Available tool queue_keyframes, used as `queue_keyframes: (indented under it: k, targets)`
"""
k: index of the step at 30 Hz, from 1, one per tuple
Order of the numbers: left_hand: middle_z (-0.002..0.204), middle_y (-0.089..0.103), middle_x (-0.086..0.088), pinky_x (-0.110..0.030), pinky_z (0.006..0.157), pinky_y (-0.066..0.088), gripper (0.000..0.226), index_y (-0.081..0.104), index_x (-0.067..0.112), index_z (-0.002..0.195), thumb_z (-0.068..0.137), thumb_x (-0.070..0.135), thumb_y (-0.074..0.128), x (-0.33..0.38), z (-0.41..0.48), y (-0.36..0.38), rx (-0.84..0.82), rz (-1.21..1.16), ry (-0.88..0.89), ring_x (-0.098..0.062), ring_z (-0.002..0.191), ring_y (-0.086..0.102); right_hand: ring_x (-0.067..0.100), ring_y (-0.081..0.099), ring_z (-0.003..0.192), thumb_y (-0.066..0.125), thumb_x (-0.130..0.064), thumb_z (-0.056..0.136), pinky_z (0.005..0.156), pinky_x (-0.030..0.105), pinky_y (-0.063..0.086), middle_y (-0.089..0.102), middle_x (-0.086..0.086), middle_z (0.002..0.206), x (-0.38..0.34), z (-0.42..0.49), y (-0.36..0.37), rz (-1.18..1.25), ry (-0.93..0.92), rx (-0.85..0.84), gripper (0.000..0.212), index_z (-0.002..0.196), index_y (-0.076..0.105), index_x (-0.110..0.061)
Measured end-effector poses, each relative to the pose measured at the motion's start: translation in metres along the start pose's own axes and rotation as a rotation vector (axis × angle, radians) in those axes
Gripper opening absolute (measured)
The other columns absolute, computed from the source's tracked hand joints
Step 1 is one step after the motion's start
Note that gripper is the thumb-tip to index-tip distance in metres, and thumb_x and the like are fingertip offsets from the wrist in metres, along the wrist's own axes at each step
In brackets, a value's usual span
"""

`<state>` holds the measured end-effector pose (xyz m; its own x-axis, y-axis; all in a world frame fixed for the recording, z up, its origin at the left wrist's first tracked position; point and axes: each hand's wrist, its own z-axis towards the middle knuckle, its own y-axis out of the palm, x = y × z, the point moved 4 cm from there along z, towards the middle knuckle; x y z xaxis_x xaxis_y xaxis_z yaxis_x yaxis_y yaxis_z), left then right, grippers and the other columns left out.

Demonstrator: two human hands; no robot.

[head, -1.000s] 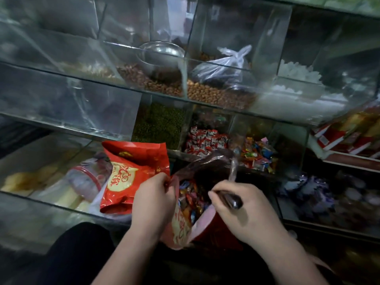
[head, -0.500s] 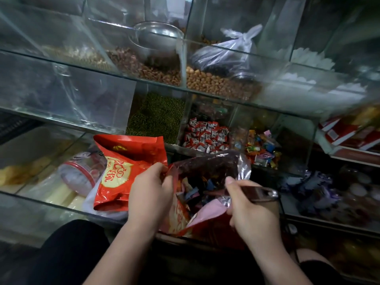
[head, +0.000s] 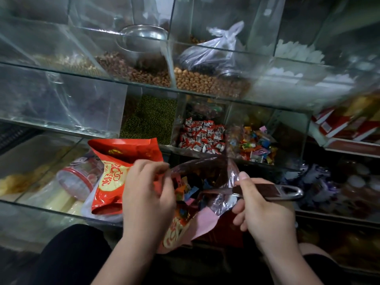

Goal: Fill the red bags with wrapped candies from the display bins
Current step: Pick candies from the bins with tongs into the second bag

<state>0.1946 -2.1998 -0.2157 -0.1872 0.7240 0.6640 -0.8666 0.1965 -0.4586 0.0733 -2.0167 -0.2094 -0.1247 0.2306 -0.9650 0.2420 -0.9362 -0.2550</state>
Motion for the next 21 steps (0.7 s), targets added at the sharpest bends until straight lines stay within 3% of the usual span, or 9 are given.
queue_keyframes:
  k: [2,4,6,9,14,18,21]
  targets:
    - [0.093,0.06,0.013,-0.022,0.077,0.046,0.011,0.067,0.023,0.097,0.087,0.02,0.065,0.016,-0.01,0.015,-0.149,-0.047,0.048,-0.006,0.089,0.058,0.021,0.059,0.033,0.058,-0.046,0.101,0.033,0.024,0.042,0.064,0.008,0.047,-0.002,0.0,-0.006,0.009,-0.002,0.014,0.028,0.078,0.071,-0.037]
    - [0.11,0.063,0.01,-0.021,0.092,0.045,0.021,0.067,0.024,0.112,0.091,0.025,0.063,0.02,-0.021,0.042,-0.392,-0.003,-0.047,-0.009,0.106,0.059,0.02,0.059,0.031,0.058,-0.048,0.099,0.032,0.023,0.041,0.064,0.008,0.047,-0.005,-0.002,-0.014,0.032,0.005,0.04,0.027,0.078,0.072,-0.038]
    - [0.138,0.05,0.002,-0.031,0.109,0.037,0.046,0.051,0.023,0.139,0.096,0.039,0.053,0.014,-0.03,0.066,-0.583,0.16,-0.179,-0.017,0.131,0.046,0.019,0.058,0.031,0.059,-0.048,0.099,0.031,0.022,0.04,0.064,0.008,0.047,-0.01,-0.005,-0.022,0.08,0.007,0.048,0.026,0.079,0.073,-0.04]
    - [0.155,0.034,-0.002,-0.044,0.114,0.032,0.058,0.031,0.028,0.152,0.098,0.049,0.041,0.005,-0.031,0.082,-0.691,0.259,-0.285,-0.026,0.14,0.033,0.022,0.06,0.032,0.063,-0.038,0.1,0.031,0.023,0.042,0.065,0.009,0.049,-0.013,-0.007,-0.034,0.154,0.015,0.009,0.022,0.082,0.075,-0.042]
    - [0.154,0.037,0.0,-0.042,0.114,0.032,0.048,0.038,0.029,0.149,0.102,0.039,0.038,0.003,-0.029,0.086,-0.656,0.206,-0.262,-0.023,0.139,0.036,0.026,0.061,0.036,0.07,-0.021,0.096,0.036,0.025,0.044,0.067,0.014,0.054,-0.014,-0.015,-0.051,0.241,0.066,-0.163,0.02,0.083,0.077,-0.034]
    - [0.143,0.05,0.002,-0.028,0.115,0.029,0.042,0.055,0.016,0.138,0.102,0.032,0.041,0.015,-0.03,0.074,-0.475,0.156,-0.062,-0.013,0.134,0.041,0.027,0.059,0.035,0.07,-0.02,0.097,0.034,0.024,0.042,0.066,0.015,0.053,-0.019,-0.018,-0.067,0.292,0.07,-0.195,0.017,0.083,0.076,-0.029]
    - [0.134,0.058,0.003,-0.026,0.109,0.033,0.043,0.065,0.013,0.128,0.103,0.036,0.039,0.028,-0.022,0.066,-0.359,0.155,0.061,-0.012,0.127,0.048,0.026,0.057,0.033,0.068,-0.02,0.099,0.034,0.023,0.041,0.064,0.015,0.052,-0.022,-0.019,-0.076,0.347,0.06,-0.204,0.021,0.08,0.074,-0.026]
